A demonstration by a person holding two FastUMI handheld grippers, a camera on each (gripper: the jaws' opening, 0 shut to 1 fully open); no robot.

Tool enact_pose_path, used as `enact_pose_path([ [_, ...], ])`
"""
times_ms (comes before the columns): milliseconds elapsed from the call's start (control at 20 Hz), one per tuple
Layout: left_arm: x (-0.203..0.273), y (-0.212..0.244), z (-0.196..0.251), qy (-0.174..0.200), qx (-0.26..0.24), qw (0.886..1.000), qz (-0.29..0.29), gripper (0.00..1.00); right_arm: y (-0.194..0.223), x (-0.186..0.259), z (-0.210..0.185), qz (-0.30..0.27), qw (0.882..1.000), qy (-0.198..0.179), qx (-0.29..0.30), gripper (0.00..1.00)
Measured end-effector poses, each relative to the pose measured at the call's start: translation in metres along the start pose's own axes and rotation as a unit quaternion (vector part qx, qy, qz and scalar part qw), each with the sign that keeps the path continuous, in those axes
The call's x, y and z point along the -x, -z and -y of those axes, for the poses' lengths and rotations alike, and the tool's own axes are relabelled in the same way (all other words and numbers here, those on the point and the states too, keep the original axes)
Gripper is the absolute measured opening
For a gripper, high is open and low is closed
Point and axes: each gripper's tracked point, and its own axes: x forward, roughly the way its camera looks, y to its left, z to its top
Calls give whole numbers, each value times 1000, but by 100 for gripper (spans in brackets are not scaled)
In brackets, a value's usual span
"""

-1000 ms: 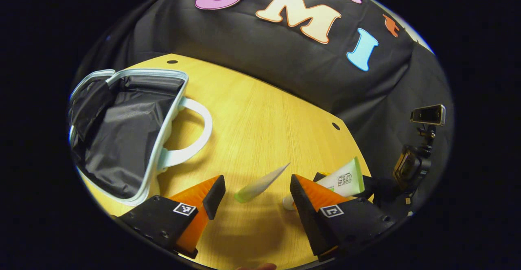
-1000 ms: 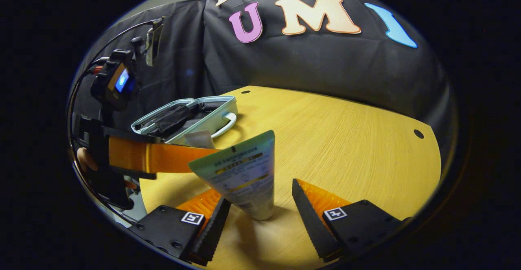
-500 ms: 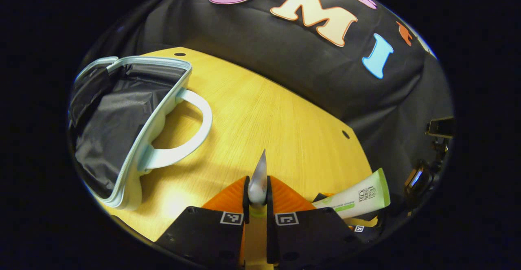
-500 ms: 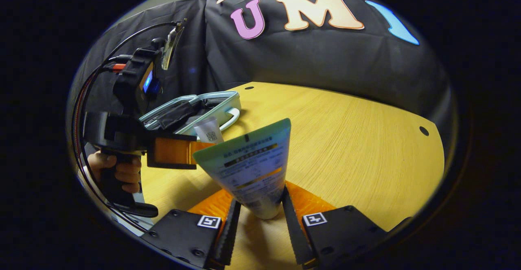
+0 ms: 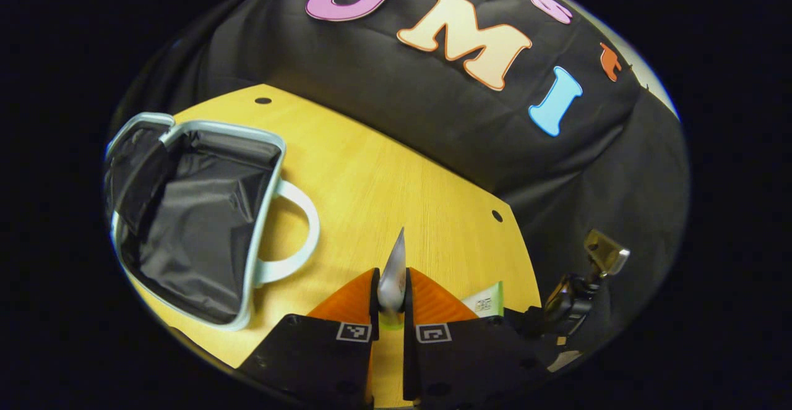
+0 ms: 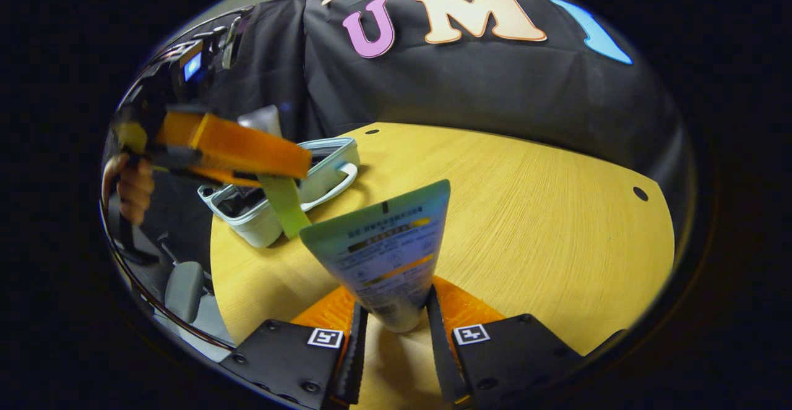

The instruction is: First open the suitcase, pack the skin care products into it, and then close the suitcase.

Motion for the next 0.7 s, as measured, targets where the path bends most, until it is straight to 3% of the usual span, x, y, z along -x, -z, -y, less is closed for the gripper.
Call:
enact_pose_path([
  [300, 51, -37, -83, -67, -8, 997, -36, 14, 1, 2, 4, -15, 999, 20, -32, 47],
  [400, 54, -26, -116, -95, -13, 992, -82, 9, 1, 2, 5, -20, 998, 38, -37, 44],
  [450, 55, -19, -133, -104, -16, 989, -106, 12, 2, 4, 4, -26, 998, 47, -42, 47],
  [500, 53, -13, -149, -113, -16, 984, -134, 12, 1, 5, 3, -30, 997, 57, -50, 44],
  [600, 49, -2, -175, -119, -19, 976, -182, 9, -3, 10, -4, -31, 995, 74, -61, 47],
  [650, 47, 3, -185, -118, -21, 971, -206, 12, -7, 14, -11, -31, 994, 82, -65, 43],
  [700, 43, 9, -195, -117, -25, 966, -228, 12, -11, 18, -17, -33, 993, 91, -71, 47],
])
